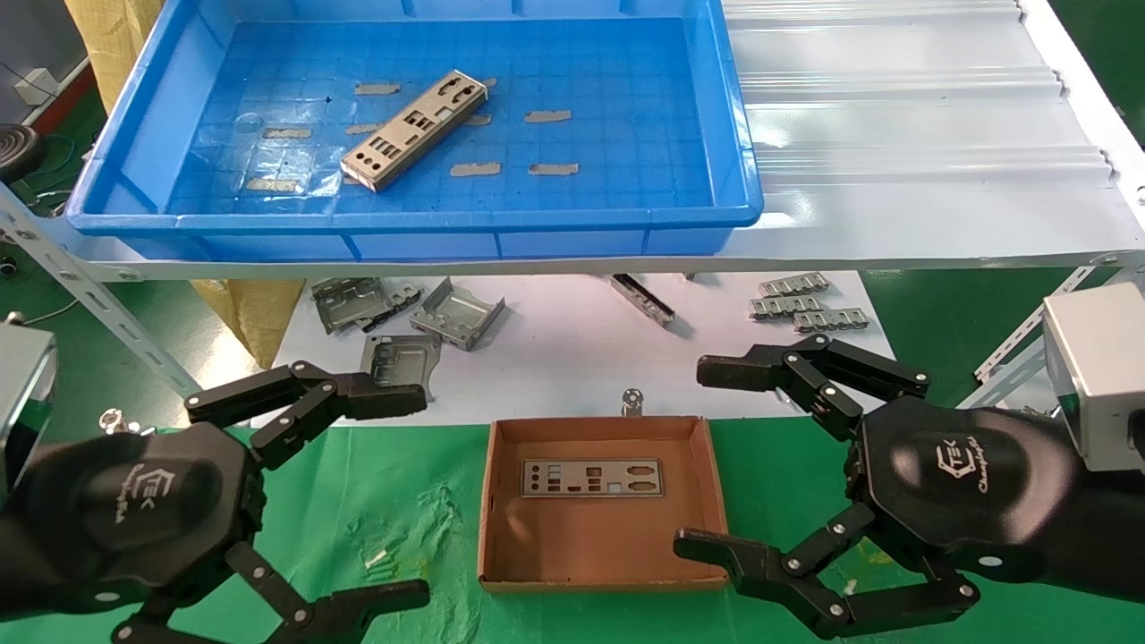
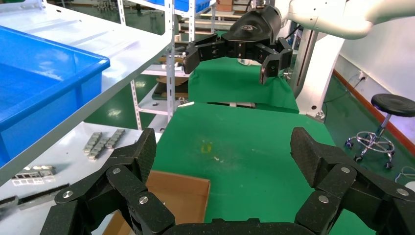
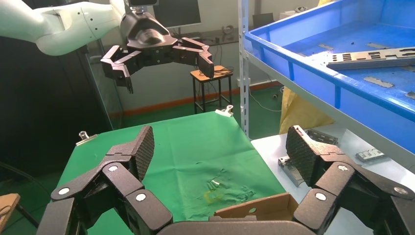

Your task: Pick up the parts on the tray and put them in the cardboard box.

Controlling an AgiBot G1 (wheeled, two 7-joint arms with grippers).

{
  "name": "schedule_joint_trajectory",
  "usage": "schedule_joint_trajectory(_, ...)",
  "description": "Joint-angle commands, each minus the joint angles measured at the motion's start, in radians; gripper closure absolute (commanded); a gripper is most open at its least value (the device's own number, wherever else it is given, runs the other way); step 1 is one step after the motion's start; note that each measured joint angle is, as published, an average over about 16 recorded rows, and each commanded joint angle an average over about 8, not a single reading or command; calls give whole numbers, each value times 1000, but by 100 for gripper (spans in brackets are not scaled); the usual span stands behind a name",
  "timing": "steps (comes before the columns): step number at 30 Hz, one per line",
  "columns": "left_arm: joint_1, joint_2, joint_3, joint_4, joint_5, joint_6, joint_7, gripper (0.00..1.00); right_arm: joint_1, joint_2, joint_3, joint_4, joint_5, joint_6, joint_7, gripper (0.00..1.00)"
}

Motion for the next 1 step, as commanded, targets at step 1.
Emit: schedule_joint_trajectory(1, 0, 0, 0, 0, 0, 0, 0, 0, 0, 0, 0, 0, 0, 0, 0, 0)
